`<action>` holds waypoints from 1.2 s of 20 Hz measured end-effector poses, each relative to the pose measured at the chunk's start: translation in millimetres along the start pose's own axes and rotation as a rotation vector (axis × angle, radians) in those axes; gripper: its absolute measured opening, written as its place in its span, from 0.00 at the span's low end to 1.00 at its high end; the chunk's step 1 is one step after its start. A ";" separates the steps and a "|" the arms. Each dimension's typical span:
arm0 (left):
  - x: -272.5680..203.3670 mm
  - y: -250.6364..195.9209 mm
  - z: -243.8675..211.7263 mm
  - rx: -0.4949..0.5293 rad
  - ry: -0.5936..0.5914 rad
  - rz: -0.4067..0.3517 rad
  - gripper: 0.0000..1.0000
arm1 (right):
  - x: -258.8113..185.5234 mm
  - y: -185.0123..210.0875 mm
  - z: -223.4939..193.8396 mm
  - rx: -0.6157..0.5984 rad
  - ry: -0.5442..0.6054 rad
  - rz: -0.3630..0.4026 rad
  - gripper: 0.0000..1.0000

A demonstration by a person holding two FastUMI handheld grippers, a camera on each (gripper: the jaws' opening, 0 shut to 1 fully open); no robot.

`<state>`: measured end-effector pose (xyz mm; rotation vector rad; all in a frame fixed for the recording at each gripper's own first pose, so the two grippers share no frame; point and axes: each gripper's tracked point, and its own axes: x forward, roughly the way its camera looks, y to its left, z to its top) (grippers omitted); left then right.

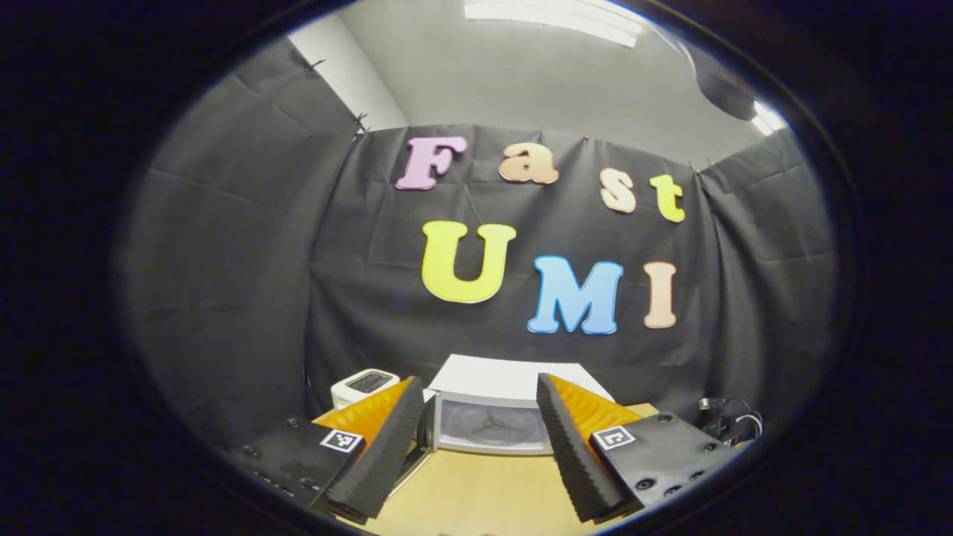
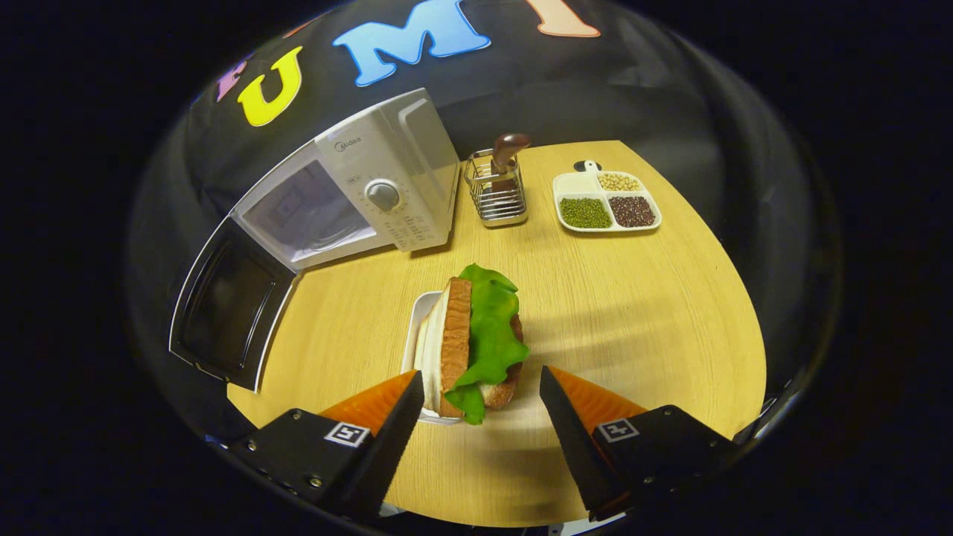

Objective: Open the microwave oven with the left hand, put the food in, and close the microwave oven.

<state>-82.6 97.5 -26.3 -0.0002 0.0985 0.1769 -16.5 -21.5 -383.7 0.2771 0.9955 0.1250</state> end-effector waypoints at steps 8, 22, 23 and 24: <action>10.3 -38.9 10.3 -0.012 -0.020 -0.036 0.97 | -2.6 11.0 6.6 0.110 0.018 0.071 0.23; 13.4 52.7 34.4 -0.057 -0.065 -0.059 0.96 | -47.9 169.1 52.6 0.097 -0.151 0.281 0.14; 9.0 61.7 33.2 -0.064 -0.069 -0.052 0.96 | -47.0 184.4 52.3 0.088 -0.148 0.299 0.15; 6.7 71.8 32.9 -0.068 -0.068 -0.042 0.96 | -46.4 197.5 53.2 0.078 -0.147 0.308 0.15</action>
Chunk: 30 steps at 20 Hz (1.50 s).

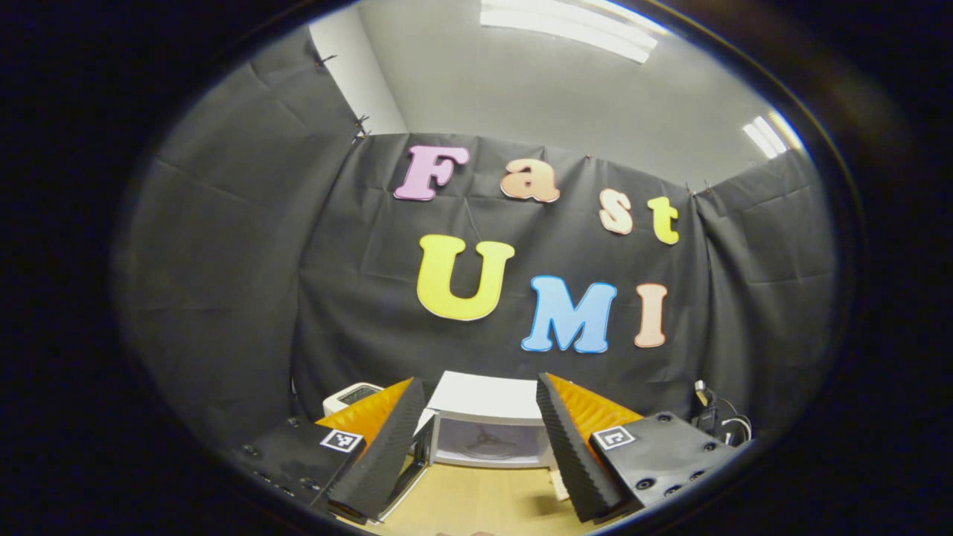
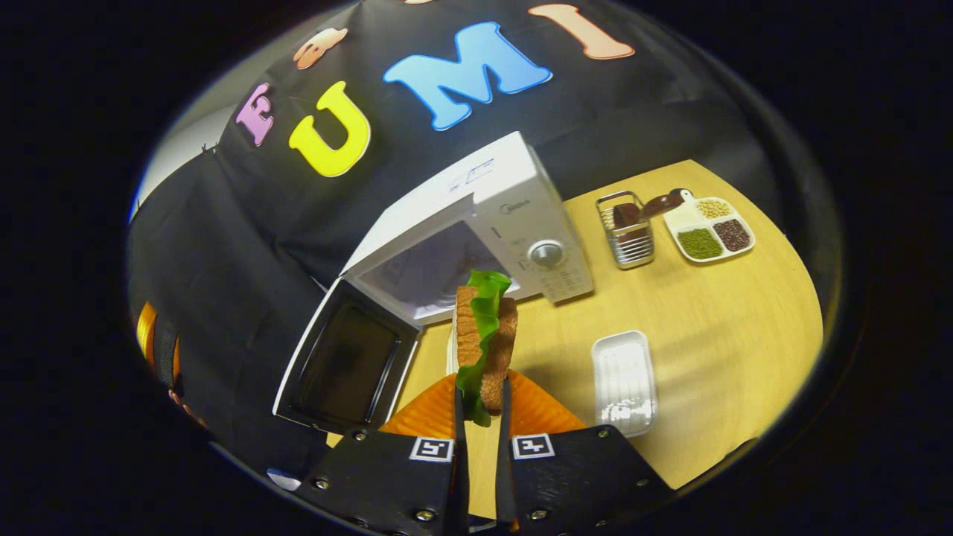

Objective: Open the microwave oven with the left hand, put the food in, and close the microwave oven.

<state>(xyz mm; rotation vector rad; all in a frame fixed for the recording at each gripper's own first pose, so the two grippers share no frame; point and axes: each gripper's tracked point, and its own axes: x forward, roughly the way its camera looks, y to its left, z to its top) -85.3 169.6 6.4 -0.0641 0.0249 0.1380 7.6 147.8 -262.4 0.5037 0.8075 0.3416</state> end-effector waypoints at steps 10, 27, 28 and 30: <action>-22.5 65.7 17.5 -0.022 -0.011 0.005 0.96 | 28.8 72.7 -6.8 0.077 -0.028 0.089 0.15; -4.4 86.7 -7.9 -0.007 0.047 0.025 0.96 | 112.3 68.8 -0.1 0.317 -0.030 0.103 0.14; -2.1 89.7 -10.7 -0.007 0.058 0.029 0.96 | 120.6 67.8 3.4 0.335 -0.036 0.104 0.14; 3.3 94.4 -6.5 -0.013 0.051 0.038 0.97 | 137.4 66.3 15.5 0.403 -0.071 0.109 0.15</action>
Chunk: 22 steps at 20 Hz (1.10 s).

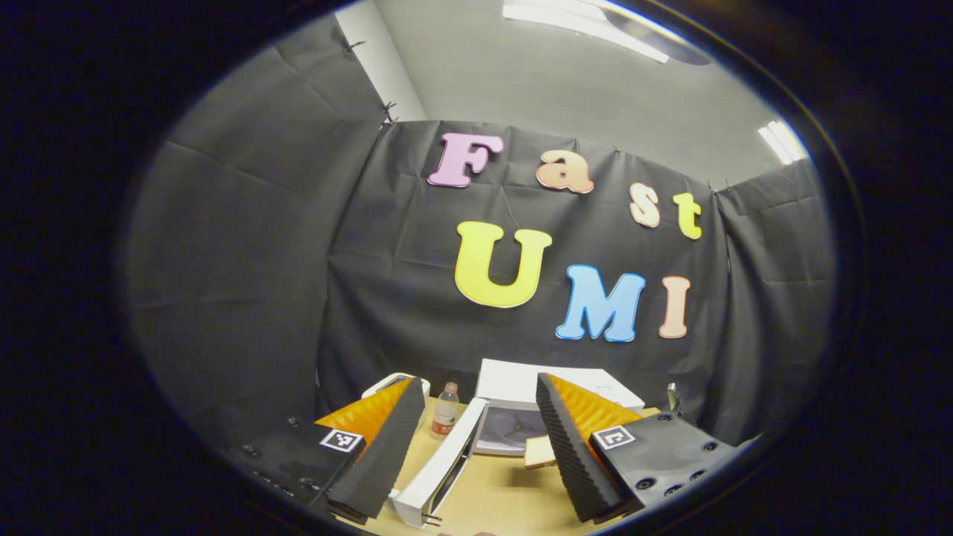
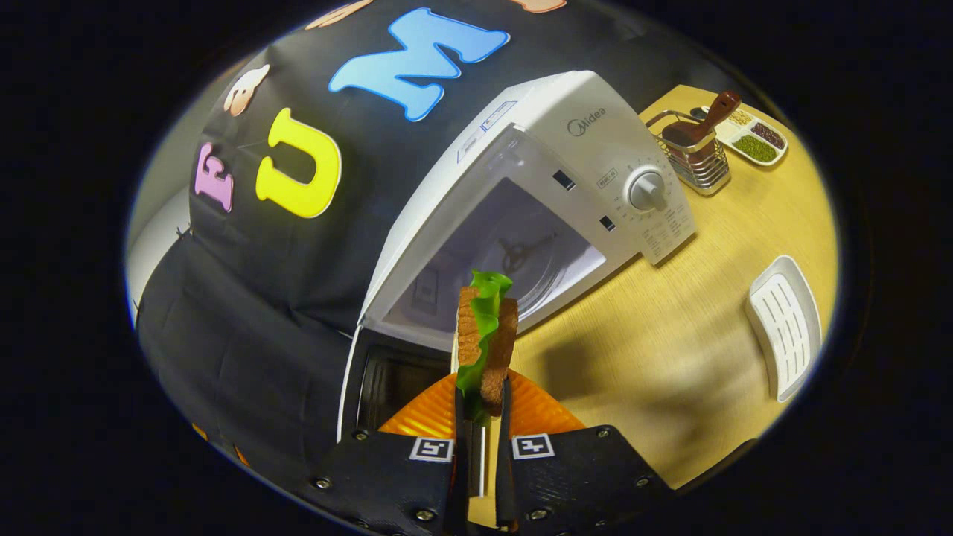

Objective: Open the microwave oven with the left hand, put the food in, and close the microwave oven.

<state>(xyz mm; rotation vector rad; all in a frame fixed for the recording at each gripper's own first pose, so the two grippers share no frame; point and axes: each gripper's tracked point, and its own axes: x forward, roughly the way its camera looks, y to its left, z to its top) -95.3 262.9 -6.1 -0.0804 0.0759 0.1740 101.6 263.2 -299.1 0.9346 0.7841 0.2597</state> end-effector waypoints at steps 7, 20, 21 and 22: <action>10.6 19.2 -4.4 0.034 0.033 0.019 0.96 | 79.8 -0.3 29.7 0.269 -0.167 0.005 0.14; 0.7 84.4 -20.2 0.030 0.110 0.125 0.97 | 164.5 -19.0 62.0 0.557 -0.445 -0.033 0.15; 1.6 87.6 -20.6 0.031 0.111 0.131 0.97 | 169.8 -18.2 62.3 0.559 -0.451 -0.031 0.14; 0.4 91.0 -20.7 0.030 0.112 0.136 0.97 | 175.5 -18.9 61.9 0.556 -0.451 -0.037 0.14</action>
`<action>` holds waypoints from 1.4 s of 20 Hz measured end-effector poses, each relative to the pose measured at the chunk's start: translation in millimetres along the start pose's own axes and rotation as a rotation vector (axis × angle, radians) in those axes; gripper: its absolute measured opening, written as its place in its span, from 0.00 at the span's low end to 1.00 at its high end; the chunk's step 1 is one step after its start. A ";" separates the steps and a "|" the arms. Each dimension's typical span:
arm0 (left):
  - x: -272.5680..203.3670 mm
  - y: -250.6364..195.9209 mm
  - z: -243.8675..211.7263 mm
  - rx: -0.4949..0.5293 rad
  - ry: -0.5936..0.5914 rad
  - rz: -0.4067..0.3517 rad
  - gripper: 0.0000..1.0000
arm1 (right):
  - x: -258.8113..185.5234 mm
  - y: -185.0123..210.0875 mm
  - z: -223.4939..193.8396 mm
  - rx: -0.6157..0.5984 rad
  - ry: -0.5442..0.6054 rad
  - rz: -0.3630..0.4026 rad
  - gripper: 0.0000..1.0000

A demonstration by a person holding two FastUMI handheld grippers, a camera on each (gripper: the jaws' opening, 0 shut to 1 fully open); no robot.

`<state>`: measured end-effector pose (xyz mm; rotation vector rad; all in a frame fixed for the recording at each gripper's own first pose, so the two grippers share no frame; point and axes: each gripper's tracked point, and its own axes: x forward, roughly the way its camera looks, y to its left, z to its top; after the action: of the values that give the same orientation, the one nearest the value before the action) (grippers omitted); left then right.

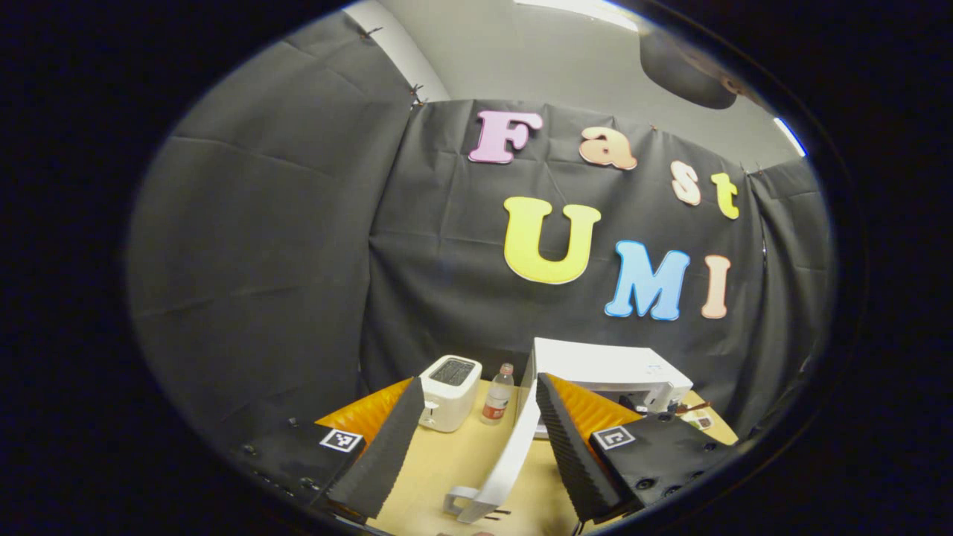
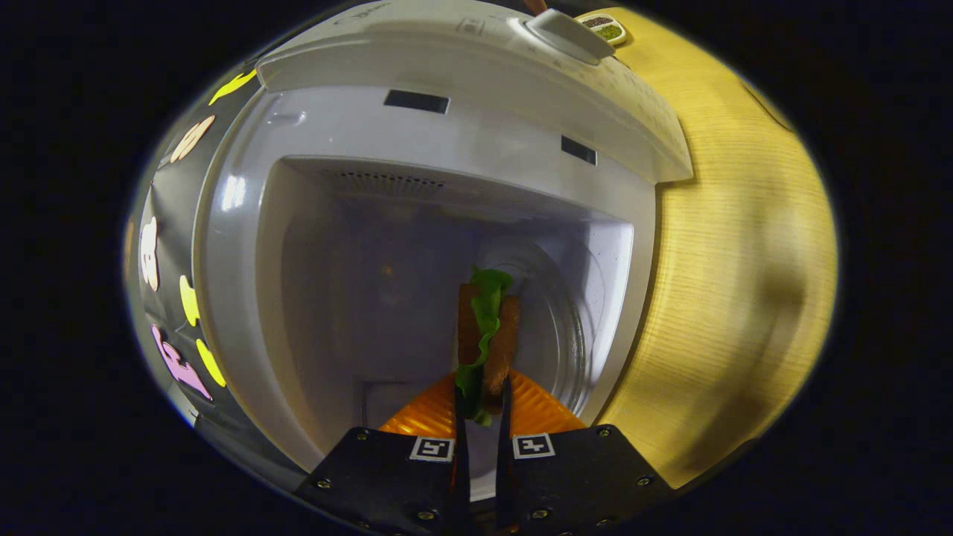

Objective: Open the microwave oven with the left hand, put the food in, and close the microwave oven.

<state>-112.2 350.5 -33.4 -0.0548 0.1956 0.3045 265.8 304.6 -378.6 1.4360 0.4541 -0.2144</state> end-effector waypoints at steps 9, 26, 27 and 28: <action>-5.8 14.8 -7.2 -0.018 0.024 0.016 0.96 | 17.9 -16.1 -1.4 0.005 -0.040 -0.043 0.14; 15.3 -37.2 -9.5 0.001 -0.018 -0.092 0.96 | -85.4 -20.9 -7.6 -0.700 0.160 -0.098 0.84; 18.5 -46.0 -13.8 0.003 -0.013 -0.110 0.97 | -105.6 -14.3 -5.8 -0.798 0.178 -0.073 0.84; 21.0 -57.1 -16.3 0.001 -0.008 -0.133 0.97 | -123.9 -6.3 -2.3 -0.874 0.187 -0.043 0.84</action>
<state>-78.3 301.0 -52.2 -0.0651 0.1830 0.1717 151.7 290.3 -331.8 0.5884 0.6302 0.0892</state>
